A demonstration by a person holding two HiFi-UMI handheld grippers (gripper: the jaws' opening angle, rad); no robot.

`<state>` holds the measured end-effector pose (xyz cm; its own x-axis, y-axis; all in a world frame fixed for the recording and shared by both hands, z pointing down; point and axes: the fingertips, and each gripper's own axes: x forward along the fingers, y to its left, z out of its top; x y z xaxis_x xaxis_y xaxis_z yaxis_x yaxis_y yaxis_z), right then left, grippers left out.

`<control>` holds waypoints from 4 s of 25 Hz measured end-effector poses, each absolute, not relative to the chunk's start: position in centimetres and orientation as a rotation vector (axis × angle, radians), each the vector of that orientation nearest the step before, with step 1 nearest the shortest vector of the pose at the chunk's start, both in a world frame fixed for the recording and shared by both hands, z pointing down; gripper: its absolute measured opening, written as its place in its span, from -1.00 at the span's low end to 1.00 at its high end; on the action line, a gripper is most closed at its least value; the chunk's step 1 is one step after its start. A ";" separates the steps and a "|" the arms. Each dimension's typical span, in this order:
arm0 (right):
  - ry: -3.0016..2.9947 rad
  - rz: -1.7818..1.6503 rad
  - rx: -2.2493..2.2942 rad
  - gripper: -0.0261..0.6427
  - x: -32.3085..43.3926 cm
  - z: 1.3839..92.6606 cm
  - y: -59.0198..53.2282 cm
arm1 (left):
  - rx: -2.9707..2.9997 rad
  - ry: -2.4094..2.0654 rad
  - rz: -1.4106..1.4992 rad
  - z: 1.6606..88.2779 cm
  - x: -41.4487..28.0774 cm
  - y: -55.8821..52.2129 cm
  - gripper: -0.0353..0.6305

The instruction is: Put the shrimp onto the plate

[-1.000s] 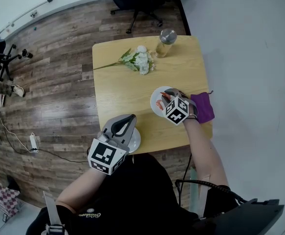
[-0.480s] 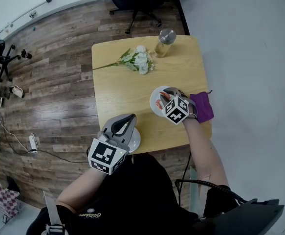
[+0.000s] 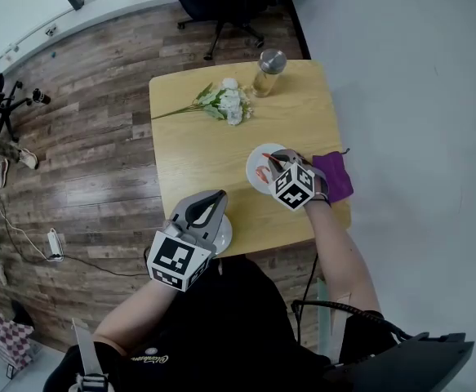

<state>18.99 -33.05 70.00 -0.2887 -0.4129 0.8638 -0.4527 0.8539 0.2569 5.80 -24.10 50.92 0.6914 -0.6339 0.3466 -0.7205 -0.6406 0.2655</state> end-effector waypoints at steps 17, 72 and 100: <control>-2.045 0.114 0.802 -0.91 18.6 65.2 -32.8 | 2.558 -1.024 0.328 50.3 6.8 -23.7 -0.88; -2.484 0.441 1.719 -0.92 21.1 42.0 -18.9 | 2.744 -0.971 0.221 43.4 10.6 -22.2 -0.88; -2.505 0.437 1.654 -0.92 19.2 42.1 -17.1 | 2.735 -0.994 0.232 43.0 9.3 -20.2 -0.88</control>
